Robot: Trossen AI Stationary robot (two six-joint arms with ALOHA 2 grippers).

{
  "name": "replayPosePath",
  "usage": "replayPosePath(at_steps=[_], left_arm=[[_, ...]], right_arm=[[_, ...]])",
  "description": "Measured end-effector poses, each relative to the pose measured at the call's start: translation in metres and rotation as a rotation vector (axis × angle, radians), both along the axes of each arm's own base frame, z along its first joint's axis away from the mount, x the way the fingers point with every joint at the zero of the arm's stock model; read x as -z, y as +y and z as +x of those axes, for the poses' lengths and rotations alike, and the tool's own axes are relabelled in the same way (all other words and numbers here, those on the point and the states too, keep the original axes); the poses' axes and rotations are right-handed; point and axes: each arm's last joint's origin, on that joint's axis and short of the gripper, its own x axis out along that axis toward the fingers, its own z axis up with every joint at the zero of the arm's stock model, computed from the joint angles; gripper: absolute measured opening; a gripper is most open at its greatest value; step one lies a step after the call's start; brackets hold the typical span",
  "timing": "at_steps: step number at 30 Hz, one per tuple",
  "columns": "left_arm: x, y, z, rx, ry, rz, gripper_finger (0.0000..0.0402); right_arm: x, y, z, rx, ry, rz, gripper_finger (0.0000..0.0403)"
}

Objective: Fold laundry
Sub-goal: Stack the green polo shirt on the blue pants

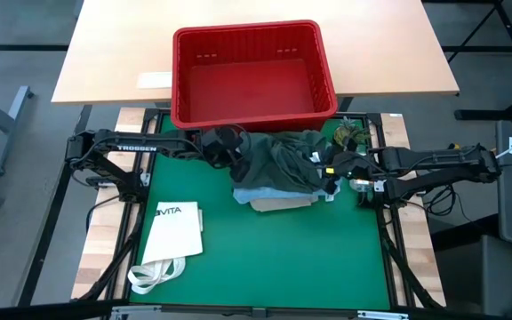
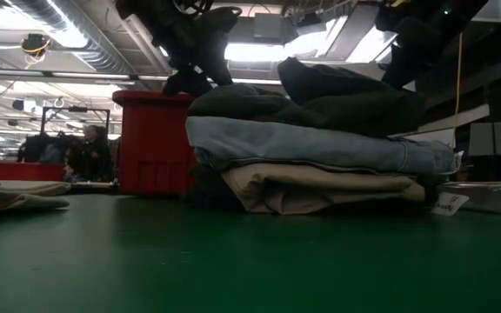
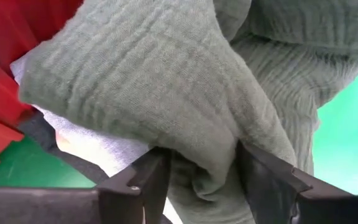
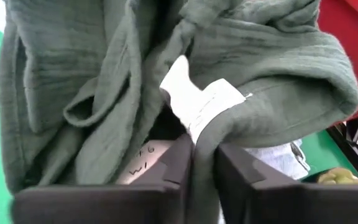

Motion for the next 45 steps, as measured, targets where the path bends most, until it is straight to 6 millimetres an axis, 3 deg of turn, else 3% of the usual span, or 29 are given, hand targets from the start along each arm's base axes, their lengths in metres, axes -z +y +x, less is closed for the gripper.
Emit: replayPosePath(at_steps=[7, 12, 16, 21, 26, 31, 38, 45], left_arm=[[0.0, 0.005, -0.002, -0.012, 0.007, 0.0, 0.0179], [-0.01, 0.007, -0.01, -0.017, -0.012, 0.013, 0.0169], [-0.019, 0.006, -0.023, -0.023, -0.01, 0.013, 0.016], [-0.03, 0.001, -0.038, -0.017, 0.0, 0.007, 0.0153], [-0.036, -0.007, -0.04, 0.027, -0.035, -0.004, 0.0148], [-0.035, -0.018, -0.033, 0.069, -0.05, 0.004, 0.0142], [-0.025, -0.04, -0.014, 0.154, -0.057, 0.053, 0.014], [0.003, -0.054, 0.006, 0.183, 0.068, 0.201, 0.014]], right_arm=[[0.005, 0.0, -0.007, 0.002, 0.091, -0.007, 0.0155], [0.008, -0.001, -0.012, -0.032, 0.175, -0.033, 0.0195], [0.008, -0.001, -0.019, -0.039, 0.254, -0.04, 0.0204], [-0.01, -0.001, -0.023, -0.035, 0.265, -0.048, 0.0205], [-0.041, -0.002, -0.016, -0.009, 0.121, -0.077, 0.0205], [-0.053, -0.003, -0.002, -0.01, -0.042, -0.151, 0.0205], [-0.034, -0.001, 0.032, -0.106, 0.001, -0.24, 0.0205], [0.009, 0.001, 0.064, -0.143, 0.222, -0.248, 0.0205]])
